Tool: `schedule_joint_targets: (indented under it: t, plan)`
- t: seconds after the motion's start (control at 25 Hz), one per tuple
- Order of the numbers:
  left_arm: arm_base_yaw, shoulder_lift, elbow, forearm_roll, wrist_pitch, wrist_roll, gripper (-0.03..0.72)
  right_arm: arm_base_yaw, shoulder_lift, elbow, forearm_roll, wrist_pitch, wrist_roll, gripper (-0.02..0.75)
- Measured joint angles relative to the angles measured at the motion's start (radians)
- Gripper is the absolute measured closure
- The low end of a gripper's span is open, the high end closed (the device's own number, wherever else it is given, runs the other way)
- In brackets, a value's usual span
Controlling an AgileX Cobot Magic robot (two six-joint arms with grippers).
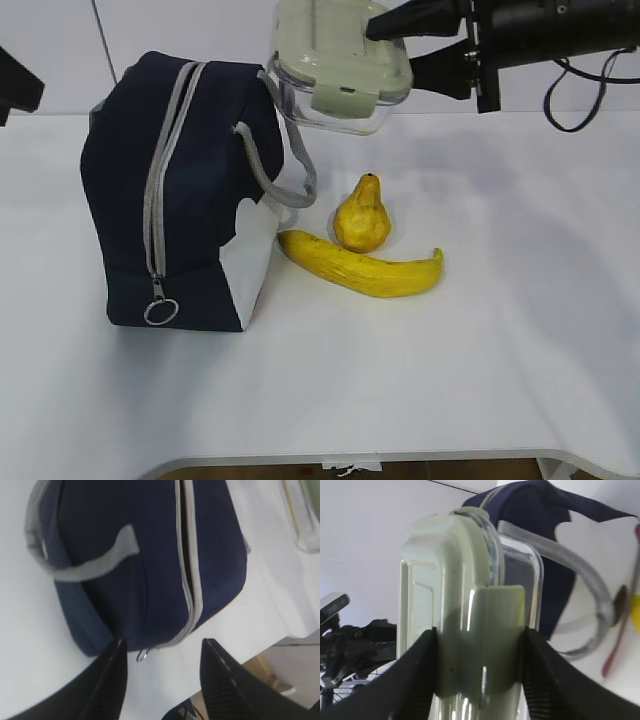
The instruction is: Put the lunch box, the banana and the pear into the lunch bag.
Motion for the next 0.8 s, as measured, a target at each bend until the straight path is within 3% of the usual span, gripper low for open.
schedule_joint_targets:
  t: [0.36, 0.64, 0.72, 0.8]
  plan:
    - [0.0, 0.259, -0.187, -0.145, 0.026, 0.075, 0.326, 0.138, 0.0, 0.0, 0.149, -0.185, -0.036, 0.361]
    - [0.0, 0.392, -0.216, -0.193, 0.028, 0.082, 0.328, 0.222, 0.0, 0.004, 0.212, -0.291, -0.084, 0.362]
    - [0.0, 0.415, -0.216, -0.193, 0.033, 0.089, 0.36, 0.236, 0.0, 0.003, 0.23, -0.302, -0.094, 0.362]
    - [0.0, 0.423, -0.216, -0.197, 0.046, 0.102, 0.445, 0.245, 0.0, 0.004, 0.245, -0.313, -0.108, 0.362]
